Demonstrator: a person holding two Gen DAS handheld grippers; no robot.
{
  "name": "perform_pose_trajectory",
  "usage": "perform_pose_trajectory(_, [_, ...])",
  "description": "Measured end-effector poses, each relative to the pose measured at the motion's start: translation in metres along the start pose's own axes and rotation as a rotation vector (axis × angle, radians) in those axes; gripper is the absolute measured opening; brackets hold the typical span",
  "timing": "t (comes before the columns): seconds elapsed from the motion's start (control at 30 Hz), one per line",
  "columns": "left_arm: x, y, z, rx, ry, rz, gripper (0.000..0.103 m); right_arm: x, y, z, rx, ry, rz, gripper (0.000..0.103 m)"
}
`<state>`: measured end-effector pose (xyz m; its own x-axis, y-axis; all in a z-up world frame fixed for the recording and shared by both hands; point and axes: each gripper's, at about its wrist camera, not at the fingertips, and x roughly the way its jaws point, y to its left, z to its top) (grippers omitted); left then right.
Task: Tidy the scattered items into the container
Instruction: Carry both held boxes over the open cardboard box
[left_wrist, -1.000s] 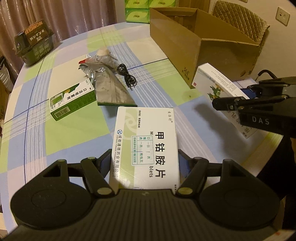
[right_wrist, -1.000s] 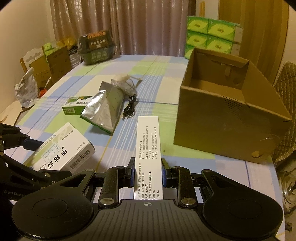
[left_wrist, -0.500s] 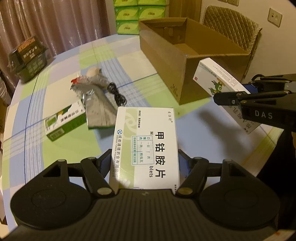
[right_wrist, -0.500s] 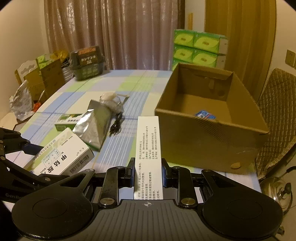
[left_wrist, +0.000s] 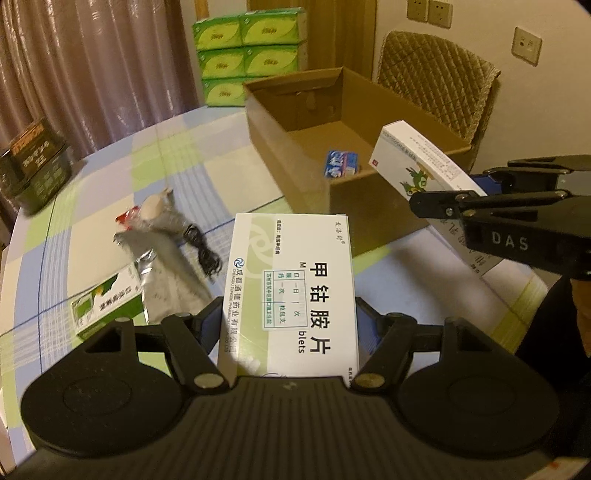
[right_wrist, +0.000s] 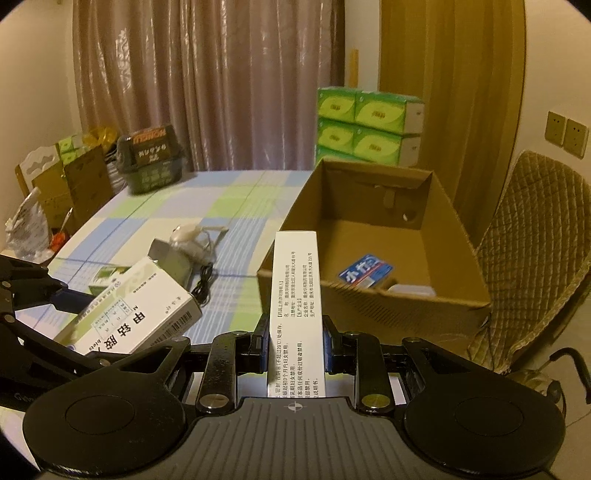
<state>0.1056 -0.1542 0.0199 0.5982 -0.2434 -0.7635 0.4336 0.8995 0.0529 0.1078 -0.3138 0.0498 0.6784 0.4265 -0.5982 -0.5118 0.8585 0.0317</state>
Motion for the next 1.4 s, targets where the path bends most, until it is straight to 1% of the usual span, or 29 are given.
perform_pose_trajectory(0.23, [0.002, -0.016, 0.028, 0.017, -0.036, -0.031, 0.067, -0.010, -0.021, 0.014, 0.029, -0.051, -0.033, 0.023])
perform_pose_trajectory(0.43, [0.004, -0.030, 0.065, 0.038, -0.086, -0.057, 0.067, -0.012, -0.048, 0.034, 0.049, -0.089, -0.080, 0.023])
perform_pose_trajectory(0.53, [0.009, -0.032, 0.083, 0.041, -0.106, -0.063, 0.067, -0.009, -0.060, 0.042, 0.050, -0.101, -0.103, 0.023])
perform_pose_trajectory(0.73, [0.030, -0.025, 0.119, -0.009, -0.135, -0.092, 0.067, 0.004, -0.082, 0.058, 0.049, -0.111, -0.131, 0.023])
perform_pose_trajectory(0.9, [0.048, -0.026, 0.141, -0.027, -0.152, -0.095, 0.067, 0.020, -0.092, 0.062, 0.056, -0.100, -0.131, 0.023])
perform_pose_trajectory(1.07, [0.070, -0.028, 0.150, -0.074, -0.147, -0.098, 0.067, 0.036, -0.103, 0.060, 0.079, -0.082, -0.131, 0.023])
perform_pose_trajectory(1.3, [0.095, -0.025, 0.148, -0.117, -0.123, -0.105, 0.067, 0.051, -0.118, 0.052, 0.109, -0.057, -0.142, 0.023])
perform_pose_trajectory(1.4, [0.103, -0.022, 0.147, -0.151, -0.113, -0.113, 0.067, 0.054, -0.121, 0.050, 0.115, -0.051, -0.145, 0.023])
